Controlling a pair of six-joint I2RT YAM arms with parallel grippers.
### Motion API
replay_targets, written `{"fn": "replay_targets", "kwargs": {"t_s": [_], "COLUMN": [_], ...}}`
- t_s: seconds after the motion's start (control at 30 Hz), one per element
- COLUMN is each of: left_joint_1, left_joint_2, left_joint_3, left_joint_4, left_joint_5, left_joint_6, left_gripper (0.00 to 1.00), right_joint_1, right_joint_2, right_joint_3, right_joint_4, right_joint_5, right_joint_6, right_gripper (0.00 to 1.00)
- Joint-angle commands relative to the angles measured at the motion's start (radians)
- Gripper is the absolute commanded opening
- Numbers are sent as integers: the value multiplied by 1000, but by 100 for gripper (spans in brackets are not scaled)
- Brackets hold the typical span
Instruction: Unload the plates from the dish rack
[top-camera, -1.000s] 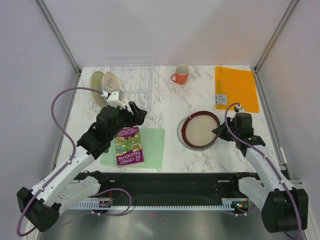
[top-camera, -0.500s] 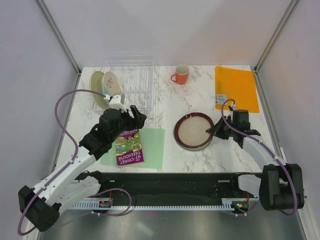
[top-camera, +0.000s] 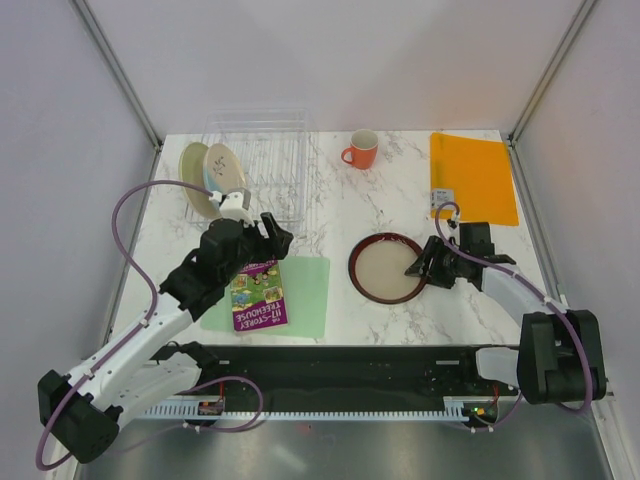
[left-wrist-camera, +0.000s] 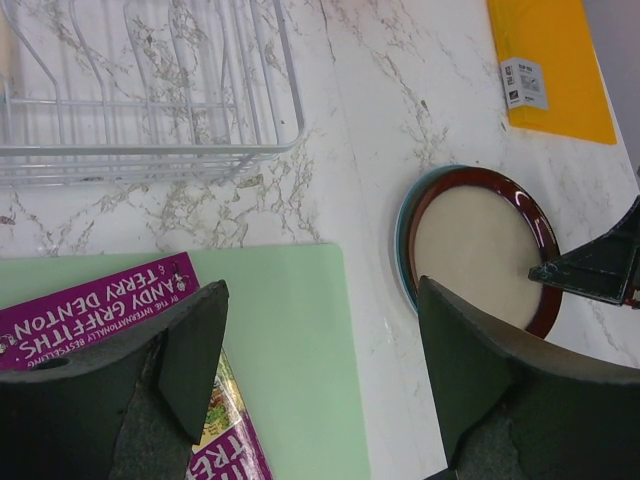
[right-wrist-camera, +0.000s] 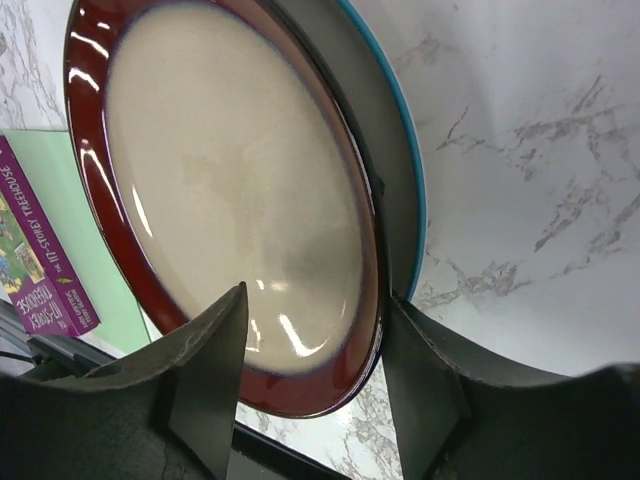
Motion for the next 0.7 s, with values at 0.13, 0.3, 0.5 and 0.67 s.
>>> {"fn": "replay_targets", "kwargs": {"t_s": [0.13, 0.3, 0.5, 0.67], "left_joint_1": [-1, 0, 2, 30], "left_joint_2": [8, 24, 69, 141], "left_joint_3": [-1, 45, 127, 214], "left_joint_4": [10, -21, -49, -23], "left_joint_5": [-48, -136, -248, -393], "left_joint_6": [30, 82, 154, 275], "left_gripper": [82, 86, 92, 100], "right_joint_1": [-2, -2, -2, -2], "right_joint_2": [-29, -113, -183, -287], "right_joint_3": [50, 92, 139, 141], "right_joint_4": [-117, -176, -223, -211], "right_joint_5": [138, 263, 332, 358], "right_joint_6": [-46, -44, -59, -75], "right_gripper": [68, 72, 73, 77]}}
